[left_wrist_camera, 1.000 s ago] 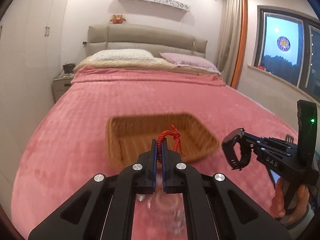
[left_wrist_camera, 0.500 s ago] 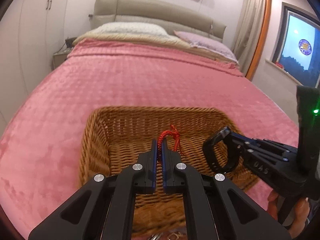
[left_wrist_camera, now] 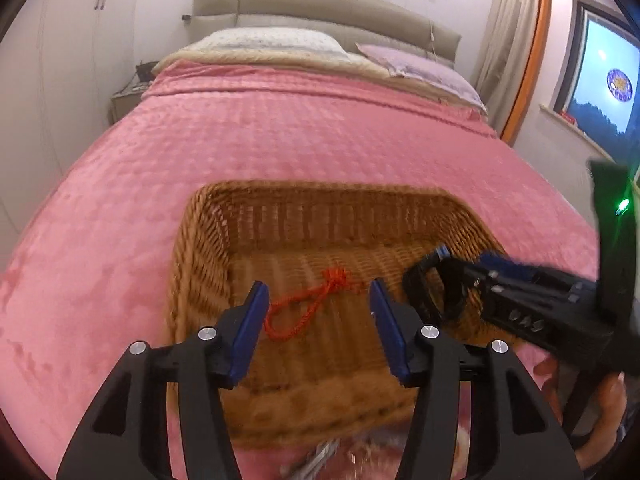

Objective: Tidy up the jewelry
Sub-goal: 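Carry both items into the wicker basket and open both tools, then grasp the crystal pendant with the left tool while the right tool grasps the purple coil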

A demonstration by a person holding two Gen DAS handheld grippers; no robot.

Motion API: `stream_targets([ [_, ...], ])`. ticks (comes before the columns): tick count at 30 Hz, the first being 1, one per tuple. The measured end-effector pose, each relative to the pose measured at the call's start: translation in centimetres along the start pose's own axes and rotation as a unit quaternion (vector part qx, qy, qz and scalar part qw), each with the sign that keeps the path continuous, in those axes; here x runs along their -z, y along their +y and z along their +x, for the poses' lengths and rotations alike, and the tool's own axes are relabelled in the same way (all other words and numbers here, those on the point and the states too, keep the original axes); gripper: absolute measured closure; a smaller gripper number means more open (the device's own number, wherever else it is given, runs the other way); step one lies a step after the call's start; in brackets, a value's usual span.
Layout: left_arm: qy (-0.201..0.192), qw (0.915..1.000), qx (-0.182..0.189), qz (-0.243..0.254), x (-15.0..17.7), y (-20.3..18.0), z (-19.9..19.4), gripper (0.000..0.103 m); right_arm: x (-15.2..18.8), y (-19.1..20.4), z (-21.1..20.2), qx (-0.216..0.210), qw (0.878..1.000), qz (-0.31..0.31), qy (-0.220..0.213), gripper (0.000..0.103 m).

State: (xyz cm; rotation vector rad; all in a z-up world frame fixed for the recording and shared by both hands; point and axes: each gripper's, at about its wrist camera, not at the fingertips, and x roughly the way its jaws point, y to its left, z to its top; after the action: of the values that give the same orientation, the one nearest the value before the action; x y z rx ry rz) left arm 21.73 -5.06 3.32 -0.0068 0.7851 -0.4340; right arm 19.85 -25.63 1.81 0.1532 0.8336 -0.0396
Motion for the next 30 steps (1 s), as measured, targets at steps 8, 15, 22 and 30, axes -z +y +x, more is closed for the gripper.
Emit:
stream_targets([
  [8,-0.028,0.9991,0.022,0.021,2.3,-1.0,-7.4,0.052,2.0,0.5,-8.4,-0.021,0.998,-0.016,-0.057,0.043],
  [15,-0.077,0.9954,0.056,0.009,5.0,-1.6,-14.4,0.052,5.7,1.5,-14.4,-0.042,0.995,-0.029,-0.089,0.043],
  [22,-0.066,0.9949,0.075,-0.015,10.2,-1.0,-16.1,0.052,11.3,1.9,-14.9,-0.057,0.996,-0.029,-0.065,0.045],
  [30,0.011,0.9935,0.099,-0.055,15.3,0.6,-11.6,0.057,16.1,2.6,-11.8,-0.079,0.996,-0.027,-0.01,0.069],
])
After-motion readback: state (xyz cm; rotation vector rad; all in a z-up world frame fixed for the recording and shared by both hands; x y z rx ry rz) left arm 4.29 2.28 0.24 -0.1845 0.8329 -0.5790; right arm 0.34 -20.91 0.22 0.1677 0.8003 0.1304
